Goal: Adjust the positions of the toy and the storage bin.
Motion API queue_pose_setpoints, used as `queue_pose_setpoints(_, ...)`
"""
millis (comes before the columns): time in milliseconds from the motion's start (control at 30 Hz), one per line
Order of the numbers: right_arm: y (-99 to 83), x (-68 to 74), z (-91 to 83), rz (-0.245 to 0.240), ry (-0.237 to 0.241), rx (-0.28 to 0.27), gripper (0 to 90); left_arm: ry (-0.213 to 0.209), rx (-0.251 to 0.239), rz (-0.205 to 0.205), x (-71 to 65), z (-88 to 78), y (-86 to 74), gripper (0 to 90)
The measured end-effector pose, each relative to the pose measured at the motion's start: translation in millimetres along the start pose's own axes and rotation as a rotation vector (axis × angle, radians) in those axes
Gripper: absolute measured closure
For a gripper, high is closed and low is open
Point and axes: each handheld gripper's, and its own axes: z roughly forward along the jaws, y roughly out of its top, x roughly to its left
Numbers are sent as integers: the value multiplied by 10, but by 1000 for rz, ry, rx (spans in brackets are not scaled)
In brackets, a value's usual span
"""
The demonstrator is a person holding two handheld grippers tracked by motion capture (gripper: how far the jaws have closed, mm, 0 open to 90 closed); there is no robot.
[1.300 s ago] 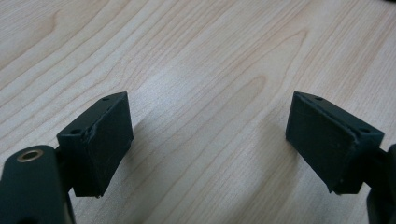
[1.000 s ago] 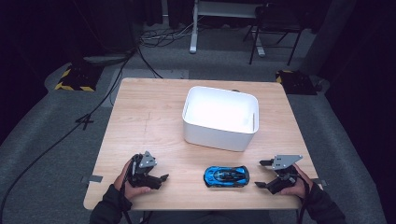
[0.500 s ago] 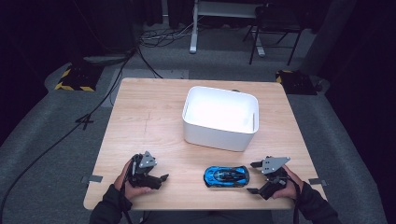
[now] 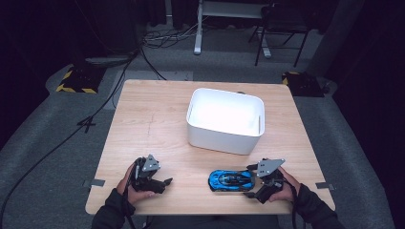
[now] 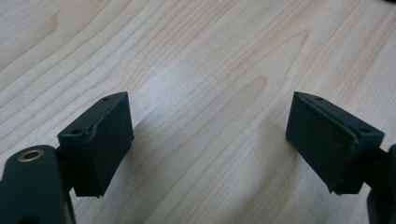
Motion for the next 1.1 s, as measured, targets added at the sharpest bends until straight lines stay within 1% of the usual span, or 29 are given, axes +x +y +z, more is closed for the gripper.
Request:
queue_pose_setpoints(33, 11, 12, 16, 11, 5, -9, 5, -1, 0, 0, 0, 0, 0, 152)
queue_pose_setpoints(67, 16, -5, 17, -11, 1, 1, 5, 1, -1, 2, 2, 1, 1, 152)
queue_pose_setpoints(100, 24, 2, 24, 1, 4, -2, 5, 0, -1, 3, 2, 1, 1, 152)
queue_pose_setpoints(167, 37, -9, 39, -7, 2, -3, 5, 0, 0, 1, 1, 0, 0, 152)
queue_pose_setpoints(200, 46, -2, 48, 5, 2, -5, 8, 0, 0, 1, 0, 0, 0, 152)
queue_pose_setpoints(267, 54, -9, 55, -6, 4, -13, 55, 0, 0, 0, 0, 0, 0, 152)
queue_pose_setpoints(300, 60, -9, 50, -3, 0, -17, 92, 0, -1, 2, 2, 1, 1, 152)
queue_pose_setpoints(333, 66, 4, 54, 13, 6, -30, 101, 1, 0, 1, 0, -1, 0, 152)
queue_pose_setpoints(367, 65, -5, 49, -3, 7, -26, 113, -1, 0, 0, 0, 0, 0, 152)
queue_pose_setpoints(433, 60, 8, 43, -4, 23, -44, 167, 0, 1, 1, 0, 0, 0, 152)
queue_pose_setpoints(467, 56, -1, 36, -25, 25, -43, 184, 0, 1, 1, 0, 0, 0, 152)
queue_pose_setpoints(567, 53, 3, 30, -27, 28, -45, 192, 0, 0, 0, 0, 0, 0, 152)
queue_pose_setpoints(600, 50, 12, 24, -15, 35, -50, 207, 0, 0, 0, 0, 0, 0, 152)
queue_pose_setpoints(700, 45, 17, 17, -13, 35, -48, 211, 0, 0, 0, 0, 0, 0, 152)
queue_pose_setpoints(733, 44, 11, 14, -26, 32, -52, 213, 0, 0, 0, 0, 0, 0, 152)
queue_pose_setpoints(767, 36, 24, 6, -7, 35, -62, 220, 0, 0, 0, 0, 0, 0, 152)
queue_pose_setpoints(800, 36, 24, 6, -7, 35, -62, 220, 0, 0, 0, 0, 0, 0, 153)
queue_pose_setpoints(833, 0, 21, -47, 4, 47, -83, 237, 0, 0, 0, -1, 0, 0, 152)
queue_pose_setpoints(867, -15, 27, -59, 15, 46, -91, 239, 0, 0, -1, -1, 0, 0, 153)
queue_pose_setpoints(933, -55, 35, -99, 15, 38, -87, 243, 1, 0, 0, -1, 0, 0, 153)
queue_pose_setpoints(1033, -114, 42, -166, 32, 24, -81, 243, 0, 0, -1, -1, 0, 0, 153)
queue_pose_setpoints(1067, -137, 31, -190, 27, 18, -83, 243, 1, 0, -1, -1, 0, 0, 153)
queue_pose_setpoints(1100, -163, 26, -216, 35, 14, -83, 243, 0, 0, -1, -1, 0, 0, 153)
